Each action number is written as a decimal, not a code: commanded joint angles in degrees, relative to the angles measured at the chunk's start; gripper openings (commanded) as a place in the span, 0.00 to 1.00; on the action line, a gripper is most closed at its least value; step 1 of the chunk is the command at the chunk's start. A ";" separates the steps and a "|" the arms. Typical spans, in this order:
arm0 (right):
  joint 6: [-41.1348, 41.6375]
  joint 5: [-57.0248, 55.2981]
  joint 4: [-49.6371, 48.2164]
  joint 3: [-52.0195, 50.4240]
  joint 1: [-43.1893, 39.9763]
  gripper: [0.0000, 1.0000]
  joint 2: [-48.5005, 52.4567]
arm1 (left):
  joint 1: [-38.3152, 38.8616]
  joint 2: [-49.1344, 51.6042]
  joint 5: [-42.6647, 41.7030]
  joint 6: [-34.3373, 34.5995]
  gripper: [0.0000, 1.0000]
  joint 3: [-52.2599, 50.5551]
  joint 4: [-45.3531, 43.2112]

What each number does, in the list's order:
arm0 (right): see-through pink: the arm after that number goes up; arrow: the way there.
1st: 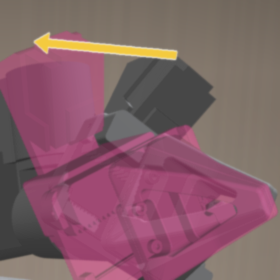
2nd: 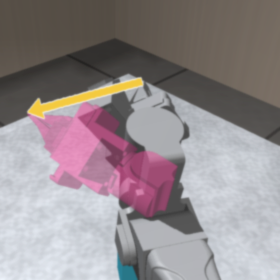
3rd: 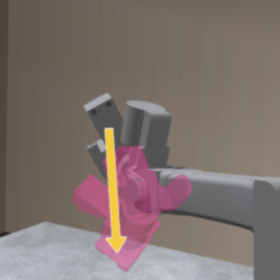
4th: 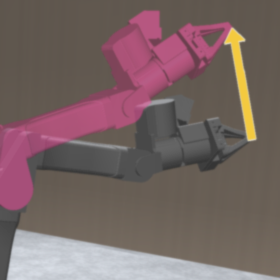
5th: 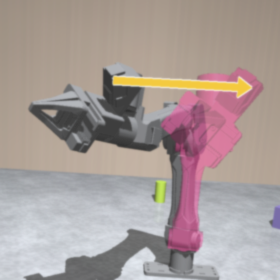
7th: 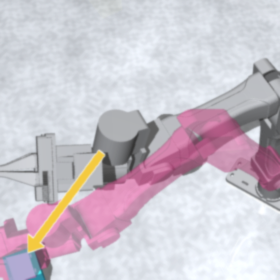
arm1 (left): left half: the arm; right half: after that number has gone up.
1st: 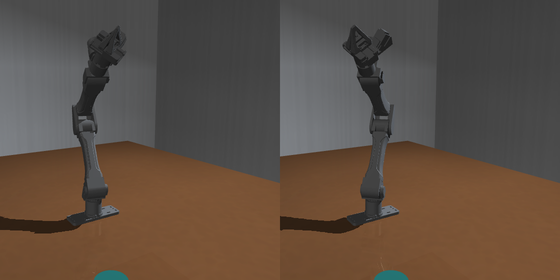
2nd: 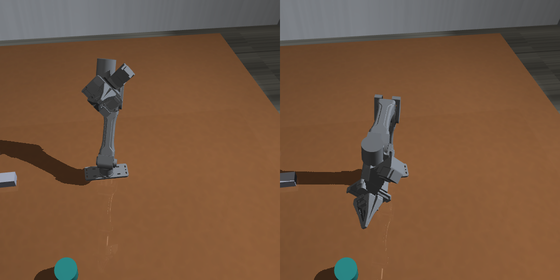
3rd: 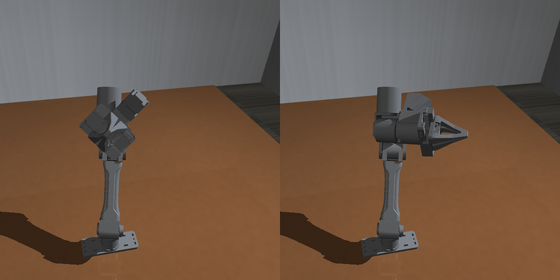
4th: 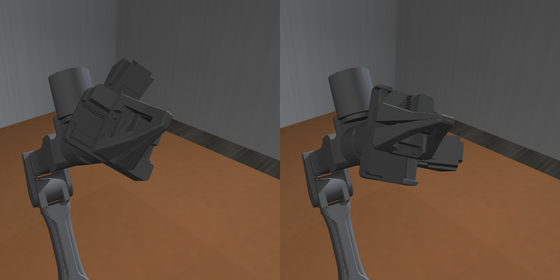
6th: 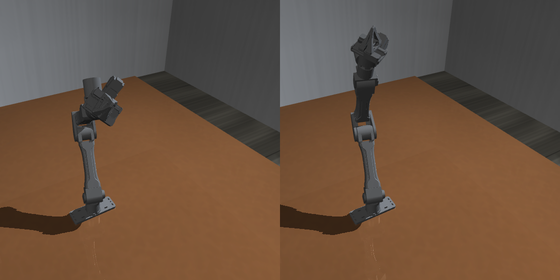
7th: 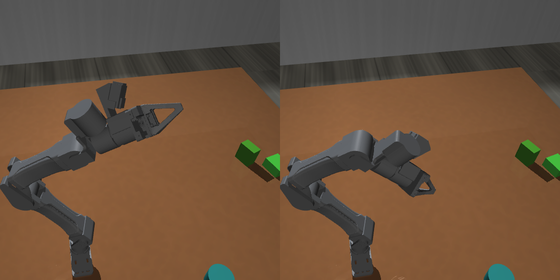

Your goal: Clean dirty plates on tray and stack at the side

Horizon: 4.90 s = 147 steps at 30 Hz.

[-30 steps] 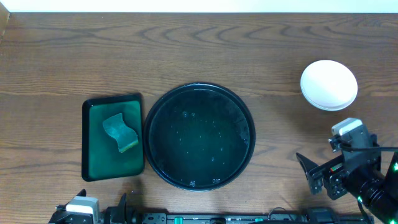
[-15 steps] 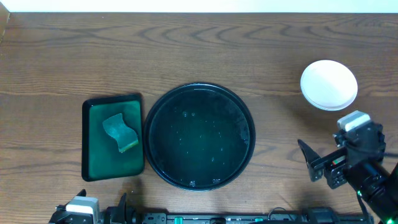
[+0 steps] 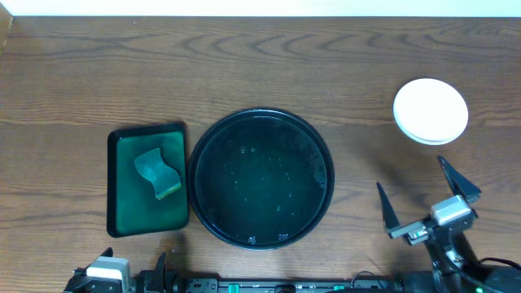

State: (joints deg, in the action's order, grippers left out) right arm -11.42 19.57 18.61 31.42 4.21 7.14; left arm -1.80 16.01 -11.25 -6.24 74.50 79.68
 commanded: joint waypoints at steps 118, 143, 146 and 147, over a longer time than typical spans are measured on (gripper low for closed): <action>10.95 -2.82 -15.69 -31.12 0.50 0.99 -6.84 | 0.11 -12.68 -3.30 3.43 0.83 -37.77 -50.90; 10.95 -2.82 -15.69 -31.12 0.50 0.99 -6.84 | 0.11 -15.89 -3.26 7.43 0.83 -70.55 -85.48; 10.97 -2.82 -15.69 -31.12 0.50 0.99 -6.84 | 0.11 -15.89 -3.02 7.41 0.83 -71.32 -86.40; 10.95 -2.82 -15.69 -31.12 0.50 0.99 -6.84 | 0.11 -15.89 -2.78 7.41 0.83 -71.65 -86.79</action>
State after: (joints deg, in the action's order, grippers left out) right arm -0.62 17.08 2.59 0.38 4.27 0.67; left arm -1.80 0.62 -13.82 0.27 3.79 -6.26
